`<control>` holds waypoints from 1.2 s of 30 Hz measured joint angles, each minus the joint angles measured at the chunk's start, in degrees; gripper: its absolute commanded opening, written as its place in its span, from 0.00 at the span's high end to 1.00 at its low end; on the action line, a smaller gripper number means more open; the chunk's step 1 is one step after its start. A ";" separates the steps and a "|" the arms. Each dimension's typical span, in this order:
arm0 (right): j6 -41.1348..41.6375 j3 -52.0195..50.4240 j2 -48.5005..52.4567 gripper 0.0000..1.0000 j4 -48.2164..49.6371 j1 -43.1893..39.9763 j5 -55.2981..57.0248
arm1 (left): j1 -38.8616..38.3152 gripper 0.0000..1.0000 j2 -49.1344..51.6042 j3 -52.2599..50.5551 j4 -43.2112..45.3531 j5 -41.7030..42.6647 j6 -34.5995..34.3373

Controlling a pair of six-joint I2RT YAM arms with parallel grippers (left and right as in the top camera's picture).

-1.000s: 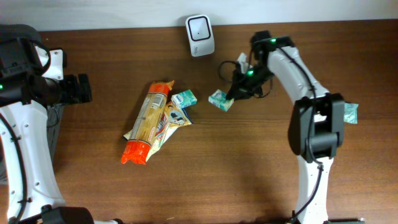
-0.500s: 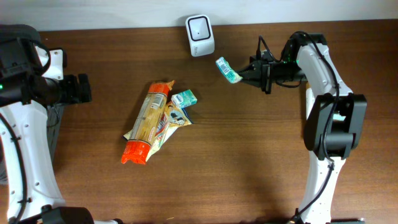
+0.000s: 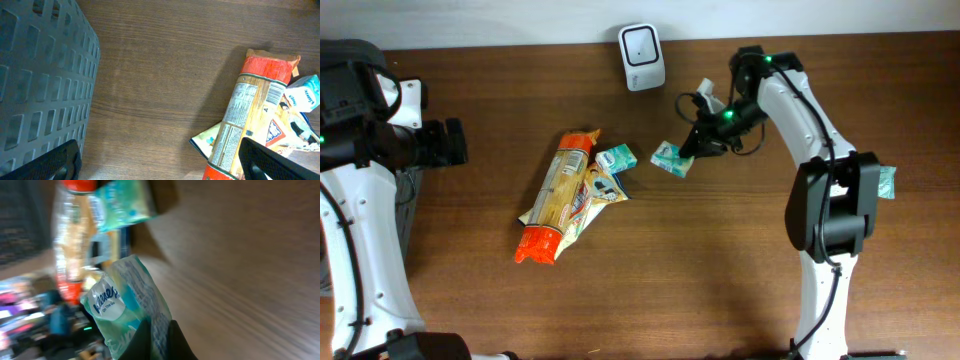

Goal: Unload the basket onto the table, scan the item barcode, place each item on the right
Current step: 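Lift the tissue pack and bring it to the scanner, then hold the tissue pack in front of the scanner window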

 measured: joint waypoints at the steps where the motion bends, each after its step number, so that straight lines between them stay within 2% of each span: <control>1: 0.09 2.16 0.00 0.96 -0.63 0.85 3.82 | 0.00 0.01 0.00 0.00 -0.02 0.00 0.00; 6: 2.86 24.22 -0.44 0.96 0.42 6.34 25.51 | 0.02 0.01 0.00 0.00 0.02 0.02 0.00; 8: 3.04 29.27 -0.46 0.96 9.46 10.05 36.85 | 0.00 0.01 0.00 0.00 0.00 0.00 0.00; 11: 3.04 29.92 -0.72 0.96 22.36 15.37 51.63 | 0.00 0.01 0.00 0.00 0.02 0.02 0.00; 15: 2.82 29.73 1.99 0.96 38.95 16.57 59.21 | 0.00 0.01 0.00 0.00 0.04 0.00 0.00; 23: 2.21 29.51 15.56 0.96 55.12 16.52 64.70 | 0.00 0.01 0.00 0.00 0.02 0.00 0.00; 28: -0.44 29.44 20.04 0.96 57.02 16.74 64.96 | 0.00 0.01 0.00 0.00 0.00 0.00 0.00; 36: -1.70 29.46 20.28 0.96 56.61 16.76 65.37 | 0.00 0.01 0.00 0.00 0.00 0.00 0.00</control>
